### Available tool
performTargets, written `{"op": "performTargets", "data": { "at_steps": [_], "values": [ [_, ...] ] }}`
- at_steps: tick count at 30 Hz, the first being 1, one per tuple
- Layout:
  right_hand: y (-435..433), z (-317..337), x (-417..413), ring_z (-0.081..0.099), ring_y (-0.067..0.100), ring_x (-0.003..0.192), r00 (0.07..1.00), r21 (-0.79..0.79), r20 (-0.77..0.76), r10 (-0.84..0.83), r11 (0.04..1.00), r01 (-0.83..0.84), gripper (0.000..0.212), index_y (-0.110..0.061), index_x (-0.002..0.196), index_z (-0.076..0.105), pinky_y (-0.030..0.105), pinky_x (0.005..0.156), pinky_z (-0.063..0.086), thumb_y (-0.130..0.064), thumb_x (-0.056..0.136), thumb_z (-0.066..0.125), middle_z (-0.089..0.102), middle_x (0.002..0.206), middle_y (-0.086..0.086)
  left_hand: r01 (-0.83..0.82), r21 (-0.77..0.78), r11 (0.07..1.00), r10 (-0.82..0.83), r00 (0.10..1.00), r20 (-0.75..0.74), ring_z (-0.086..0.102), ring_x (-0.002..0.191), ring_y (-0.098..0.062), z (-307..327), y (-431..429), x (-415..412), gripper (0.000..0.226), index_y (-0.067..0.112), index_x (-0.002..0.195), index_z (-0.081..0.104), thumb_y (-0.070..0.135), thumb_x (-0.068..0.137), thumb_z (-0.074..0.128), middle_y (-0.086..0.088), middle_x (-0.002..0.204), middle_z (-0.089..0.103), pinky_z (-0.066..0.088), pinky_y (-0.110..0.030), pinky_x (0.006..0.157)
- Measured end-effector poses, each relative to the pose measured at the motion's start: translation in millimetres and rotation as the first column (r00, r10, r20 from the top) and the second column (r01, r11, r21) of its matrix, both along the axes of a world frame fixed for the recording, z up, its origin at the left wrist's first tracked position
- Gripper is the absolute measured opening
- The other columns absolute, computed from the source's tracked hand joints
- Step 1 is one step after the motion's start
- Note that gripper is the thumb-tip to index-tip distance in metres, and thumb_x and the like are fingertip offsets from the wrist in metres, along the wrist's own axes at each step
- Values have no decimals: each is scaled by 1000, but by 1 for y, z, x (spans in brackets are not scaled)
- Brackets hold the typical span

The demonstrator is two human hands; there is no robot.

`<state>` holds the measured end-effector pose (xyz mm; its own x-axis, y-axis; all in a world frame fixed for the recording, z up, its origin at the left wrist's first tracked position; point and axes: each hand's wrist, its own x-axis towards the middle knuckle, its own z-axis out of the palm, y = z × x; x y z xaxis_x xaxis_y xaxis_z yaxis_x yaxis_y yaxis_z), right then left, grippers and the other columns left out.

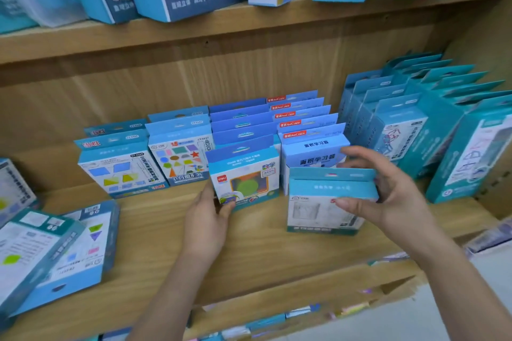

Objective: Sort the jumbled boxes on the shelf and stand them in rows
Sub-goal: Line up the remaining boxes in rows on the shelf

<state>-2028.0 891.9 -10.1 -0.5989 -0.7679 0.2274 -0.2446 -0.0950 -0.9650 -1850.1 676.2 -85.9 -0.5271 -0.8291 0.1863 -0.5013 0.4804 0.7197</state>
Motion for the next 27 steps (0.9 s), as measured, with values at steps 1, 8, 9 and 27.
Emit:
{"op": "performTargets", "data": {
  "at_steps": [1,8,9,27],
  "values": [
    [-1,-6,-2,64,12,103,999,-21,49,1,1000,0,80,-36,128,50,27,82,55,-7,60,79,63,115,-3,-1,5,1000,1,1000,7,65,95,-27,0,2,-4,37,18,118,54,16,84,68,-4,103,70,52,-39,79],
    [-13,-31,-12,64,16,108,953,0,302,-29,1000,30,112,-50,141,21,27,74,57,-1,58,78,62,126,-7,-41,-26,999,43,995,91,63,95,-34,6,10,-22,32,11,117,55,23,89,62,-10,101,70,45,-33,69],
    [-15,-31,-13,65,16,107,952,7,306,-25,1000,25,109,-47,141,25,27,73,57,-1,58,78,64,124,-5,-41,-29,999,44,994,102,64,95,-33,6,9,-22,31,11,116,55,25,89,62,-10,101,70,45,-34,69],
    [-17,-33,-36,62,-6,94,991,157,-2,-133,979,131,71,-52,107,41,22,78,50,0,74,76,68,103,-15,-72,-148,986,114,949,293,61,95,-37,13,7,-24,34,9,107,57,39,93,54,-15,101,69,42,-36,66]
  ]
}}
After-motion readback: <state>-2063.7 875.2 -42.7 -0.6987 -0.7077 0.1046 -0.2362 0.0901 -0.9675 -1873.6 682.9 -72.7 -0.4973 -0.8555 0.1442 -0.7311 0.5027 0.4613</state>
